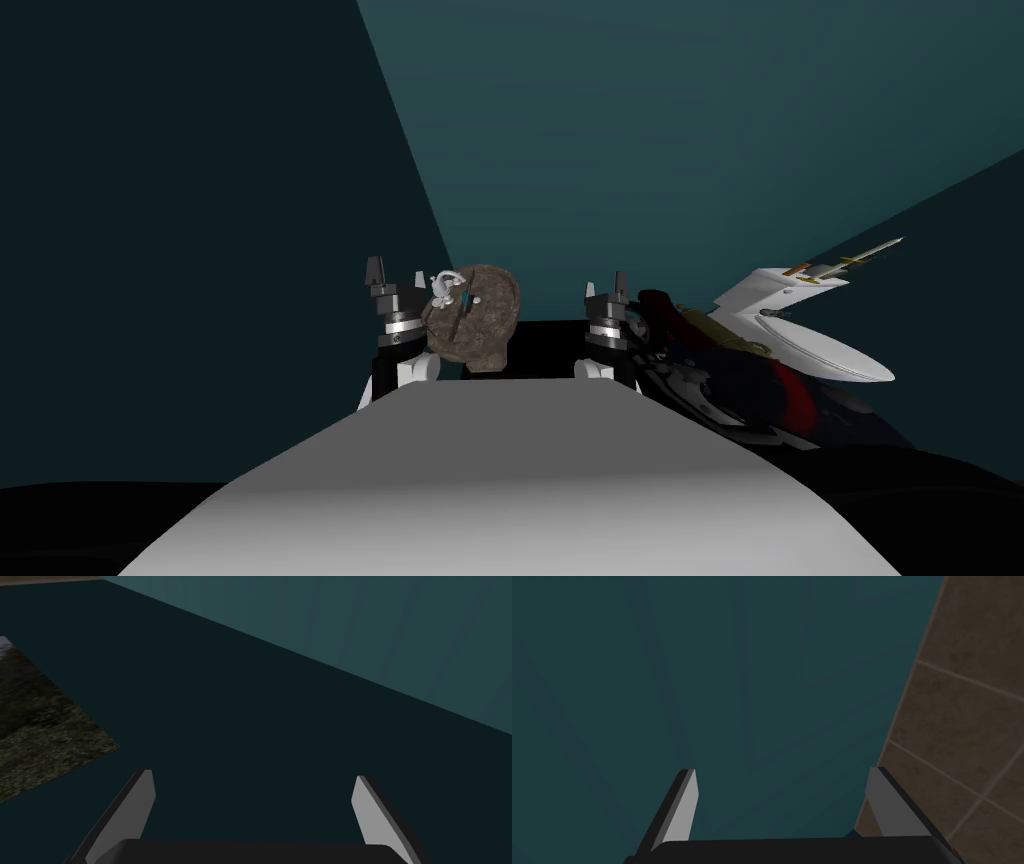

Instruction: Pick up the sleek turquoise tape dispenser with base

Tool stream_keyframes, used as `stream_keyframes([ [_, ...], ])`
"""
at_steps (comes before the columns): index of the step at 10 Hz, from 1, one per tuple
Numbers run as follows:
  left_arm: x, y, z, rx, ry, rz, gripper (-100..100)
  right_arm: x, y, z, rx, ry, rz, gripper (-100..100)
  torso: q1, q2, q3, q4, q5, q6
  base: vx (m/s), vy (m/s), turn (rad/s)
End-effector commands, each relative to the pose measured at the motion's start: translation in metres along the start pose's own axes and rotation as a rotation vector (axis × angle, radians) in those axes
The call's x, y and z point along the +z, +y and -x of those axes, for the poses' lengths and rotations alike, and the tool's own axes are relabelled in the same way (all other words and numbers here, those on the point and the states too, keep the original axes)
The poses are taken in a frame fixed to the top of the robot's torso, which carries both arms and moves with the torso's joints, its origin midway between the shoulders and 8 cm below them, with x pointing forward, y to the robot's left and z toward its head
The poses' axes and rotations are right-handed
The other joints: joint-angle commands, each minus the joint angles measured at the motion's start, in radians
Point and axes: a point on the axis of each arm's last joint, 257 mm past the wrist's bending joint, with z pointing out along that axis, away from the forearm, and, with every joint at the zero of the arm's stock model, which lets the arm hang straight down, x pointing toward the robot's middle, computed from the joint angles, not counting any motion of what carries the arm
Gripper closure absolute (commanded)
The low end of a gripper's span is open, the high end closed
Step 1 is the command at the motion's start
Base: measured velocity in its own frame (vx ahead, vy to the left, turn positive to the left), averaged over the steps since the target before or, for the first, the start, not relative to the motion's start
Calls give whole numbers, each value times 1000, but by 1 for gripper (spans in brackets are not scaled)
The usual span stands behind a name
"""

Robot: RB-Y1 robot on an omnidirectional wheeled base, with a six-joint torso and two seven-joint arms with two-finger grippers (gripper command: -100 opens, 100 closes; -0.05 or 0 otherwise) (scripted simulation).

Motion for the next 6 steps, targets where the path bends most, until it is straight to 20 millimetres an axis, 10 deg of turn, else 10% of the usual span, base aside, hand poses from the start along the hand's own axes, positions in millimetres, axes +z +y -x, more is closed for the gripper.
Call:
stream_keyframes([
  [1,-3,7,3,12,26,27,-100,0,0,0,0,0,0,0,0,0,0,0,0,0,-7,-26,-53],
  [6,-23,41,37,32,53,171,-100,0,0,0,0,0,0,0,-3,1,1,0,-1,0,-15,-67,-89],
])
